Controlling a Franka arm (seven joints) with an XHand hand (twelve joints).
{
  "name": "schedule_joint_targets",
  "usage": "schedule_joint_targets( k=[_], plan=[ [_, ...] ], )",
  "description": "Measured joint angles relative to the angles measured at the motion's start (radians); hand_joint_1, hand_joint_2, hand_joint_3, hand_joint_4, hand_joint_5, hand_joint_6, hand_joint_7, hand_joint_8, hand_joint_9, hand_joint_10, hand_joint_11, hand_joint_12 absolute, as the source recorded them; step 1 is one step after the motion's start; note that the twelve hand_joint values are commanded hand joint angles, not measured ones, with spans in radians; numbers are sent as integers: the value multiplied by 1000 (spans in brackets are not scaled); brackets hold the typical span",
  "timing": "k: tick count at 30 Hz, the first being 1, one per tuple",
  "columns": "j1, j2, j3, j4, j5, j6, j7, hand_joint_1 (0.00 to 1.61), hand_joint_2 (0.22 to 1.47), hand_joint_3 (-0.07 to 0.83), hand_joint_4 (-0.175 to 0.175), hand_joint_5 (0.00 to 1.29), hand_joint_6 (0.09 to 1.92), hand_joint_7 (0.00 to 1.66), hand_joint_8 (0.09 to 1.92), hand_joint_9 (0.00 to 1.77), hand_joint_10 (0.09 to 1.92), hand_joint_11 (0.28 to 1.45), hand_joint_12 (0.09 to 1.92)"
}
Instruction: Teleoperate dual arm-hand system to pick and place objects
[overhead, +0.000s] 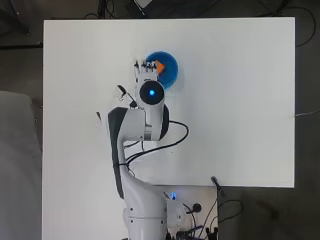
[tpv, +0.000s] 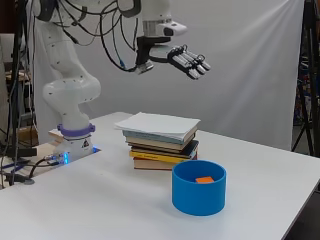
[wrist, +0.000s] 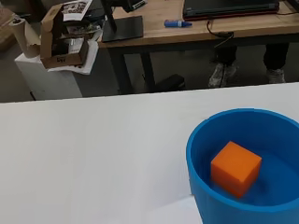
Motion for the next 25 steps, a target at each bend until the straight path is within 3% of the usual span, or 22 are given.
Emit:
schedule_joint_targets(
  k=[8,25],
  plan=[
    [20,-210,79,-125,-5,-65,-20,218,1040,8,-9,384,87,581,87,681,87,481,87],
    [23,-184,165,-110,-51,-61,92,212,1110,11,13,389,87,640,87,749,87,501,87]
  ],
)
